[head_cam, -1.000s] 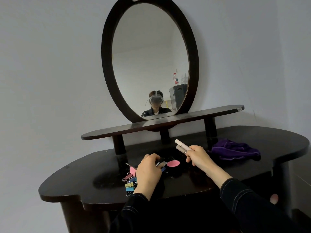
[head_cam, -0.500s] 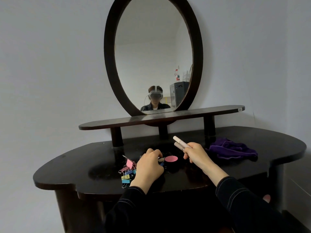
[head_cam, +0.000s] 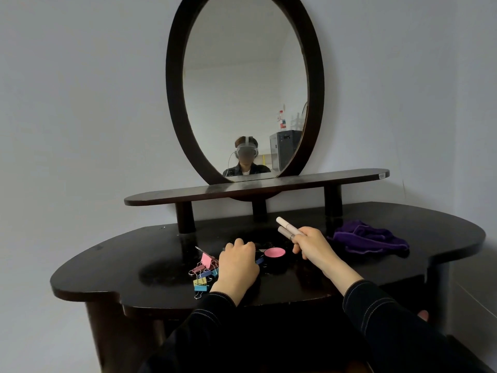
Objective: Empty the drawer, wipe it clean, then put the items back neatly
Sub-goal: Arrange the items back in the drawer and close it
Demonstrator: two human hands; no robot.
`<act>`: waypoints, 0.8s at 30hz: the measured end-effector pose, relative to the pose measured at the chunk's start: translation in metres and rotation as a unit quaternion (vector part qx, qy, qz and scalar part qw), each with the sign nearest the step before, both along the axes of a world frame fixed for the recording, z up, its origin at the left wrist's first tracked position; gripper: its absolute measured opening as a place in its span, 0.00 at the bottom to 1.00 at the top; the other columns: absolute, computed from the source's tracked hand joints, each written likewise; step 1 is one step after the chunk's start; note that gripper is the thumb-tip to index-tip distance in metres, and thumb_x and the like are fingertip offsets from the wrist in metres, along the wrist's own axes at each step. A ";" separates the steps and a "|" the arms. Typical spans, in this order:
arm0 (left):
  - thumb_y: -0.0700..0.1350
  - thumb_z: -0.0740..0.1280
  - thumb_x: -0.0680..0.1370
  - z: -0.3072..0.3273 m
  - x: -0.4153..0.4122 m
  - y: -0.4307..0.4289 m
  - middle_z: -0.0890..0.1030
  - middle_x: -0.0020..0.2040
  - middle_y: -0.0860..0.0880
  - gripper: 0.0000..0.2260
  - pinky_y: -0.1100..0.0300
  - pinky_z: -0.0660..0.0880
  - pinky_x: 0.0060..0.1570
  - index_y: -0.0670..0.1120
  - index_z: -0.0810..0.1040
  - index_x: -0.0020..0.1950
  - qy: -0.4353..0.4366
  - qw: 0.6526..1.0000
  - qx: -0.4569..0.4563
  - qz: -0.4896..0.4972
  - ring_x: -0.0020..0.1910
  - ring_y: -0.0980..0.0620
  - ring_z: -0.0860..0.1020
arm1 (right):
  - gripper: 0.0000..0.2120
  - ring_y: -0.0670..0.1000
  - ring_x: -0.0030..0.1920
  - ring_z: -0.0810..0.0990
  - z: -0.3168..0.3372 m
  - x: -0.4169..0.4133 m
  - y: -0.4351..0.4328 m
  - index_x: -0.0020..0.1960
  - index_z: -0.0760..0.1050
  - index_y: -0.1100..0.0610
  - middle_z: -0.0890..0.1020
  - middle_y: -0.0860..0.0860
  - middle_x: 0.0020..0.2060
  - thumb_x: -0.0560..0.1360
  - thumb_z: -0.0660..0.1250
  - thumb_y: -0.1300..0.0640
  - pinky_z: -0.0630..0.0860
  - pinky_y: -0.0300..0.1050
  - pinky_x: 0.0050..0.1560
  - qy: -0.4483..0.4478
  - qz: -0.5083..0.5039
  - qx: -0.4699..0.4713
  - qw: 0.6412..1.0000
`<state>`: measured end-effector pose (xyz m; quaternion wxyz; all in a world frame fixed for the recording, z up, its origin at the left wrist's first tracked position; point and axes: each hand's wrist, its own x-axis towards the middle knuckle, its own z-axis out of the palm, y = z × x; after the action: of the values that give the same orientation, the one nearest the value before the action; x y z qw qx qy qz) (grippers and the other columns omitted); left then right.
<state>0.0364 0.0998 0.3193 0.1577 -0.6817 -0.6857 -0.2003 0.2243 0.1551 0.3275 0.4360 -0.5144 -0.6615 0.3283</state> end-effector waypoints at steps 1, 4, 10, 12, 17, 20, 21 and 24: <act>0.41 0.63 0.78 0.001 0.000 0.000 0.76 0.57 0.45 0.13 0.54 0.69 0.47 0.45 0.76 0.62 0.014 1.000 0.001 0.007 0.56 0.42 0.74 | 0.08 0.49 0.33 0.74 0.000 0.000 0.000 0.53 0.78 0.56 0.82 0.53 0.37 0.78 0.61 0.58 0.72 0.50 0.42 -0.001 0.000 0.001 1.000; 0.40 0.63 0.77 0.003 0.002 0.000 0.77 0.53 0.45 0.08 0.54 0.66 0.45 0.44 0.78 0.55 0.047 0.999 0.017 0.013 0.53 0.43 0.76 | 0.07 0.49 0.32 0.74 0.000 0.000 0.000 0.53 0.78 0.56 0.82 0.53 0.37 0.78 0.61 0.58 0.72 0.50 0.42 -0.001 -0.003 0.002 1.000; 0.39 0.64 0.77 0.008 0.004 0.003 0.78 0.52 0.47 0.07 0.54 0.65 0.46 0.45 0.78 0.53 0.051 0.997 0.066 0.008 0.53 0.43 0.76 | 0.07 0.49 0.32 0.74 0.000 -0.001 0.000 0.52 0.78 0.57 0.82 0.54 0.37 0.79 0.61 0.59 0.72 0.49 0.41 0.011 -0.003 -0.002 1.000; 0.37 0.63 0.76 0.011 0.002 0.001 0.78 0.52 0.47 0.11 0.54 0.64 0.45 0.46 0.77 0.57 0.034 0.991 0.129 0.014 0.52 0.44 0.76 | 0.08 0.49 0.31 0.73 0.000 0.000 0.001 0.52 0.78 0.58 0.81 0.54 0.36 0.79 0.61 0.60 0.72 0.46 0.38 0.031 -0.007 -0.005 0.999; 0.37 0.64 0.81 0.016 0.003 -0.008 0.78 0.53 0.46 0.14 0.60 0.71 0.38 0.41 0.75 0.67 -0.178 0.938 0.288 -0.069 0.42 0.49 0.77 | 0.07 0.48 0.29 0.72 0.001 0.000 0.000 0.48 0.78 0.61 0.80 0.54 0.35 0.79 0.61 0.62 0.69 0.42 0.33 0.068 -0.018 -0.014 0.997; 0.41 0.60 0.83 0.014 0.004 -0.010 0.77 0.52 0.53 0.11 0.70 0.67 0.34 0.48 0.72 0.65 -0.305 0.916 0.241 -0.095 0.38 0.59 0.75 | 0.08 0.47 0.28 0.71 0.004 0.000 -0.005 0.42 0.77 0.61 0.78 0.54 0.34 0.77 0.61 0.62 0.67 0.43 0.33 0.067 -0.024 -0.011 0.997; 0.42 0.59 0.83 0.013 0.003 -0.009 0.78 0.49 0.55 0.09 0.71 0.68 0.31 0.50 0.71 0.64 -0.339 0.911 0.213 -0.104 0.38 0.62 0.75 | 0.08 0.45 0.25 0.70 0.005 0.000 -0.009 0.43 0.77 0.61 0.77 0.54 0.33 0.78 0.61 0.61 0.66 0.40 0.30 0.085 -0.018 -0.013 0.996; 0.45 0.58 0.83 0.009 0.004 -0.006 0.77 0.37 0.55 0.04 0.69 0.68 0.29 0.51 0.72 0.54 -0.413 0.885 0.145 -0.159 0.30 0.62 0.74 | 0.08 0.42 0.21 0.65 0.009 -0.007 -0.026 0.52 0.76 0.62 0.74 0.52 0.32 0.82 0.61 0.59 0.60 0.35 0.21 0.150 0.040 -0.013 0.988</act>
<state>0.0403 0.0942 0.3288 -0.0767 -0.6064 -0.5347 -0.5835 0.2176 0.1295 0.3366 0.5103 -0.4377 -0.6044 0.4275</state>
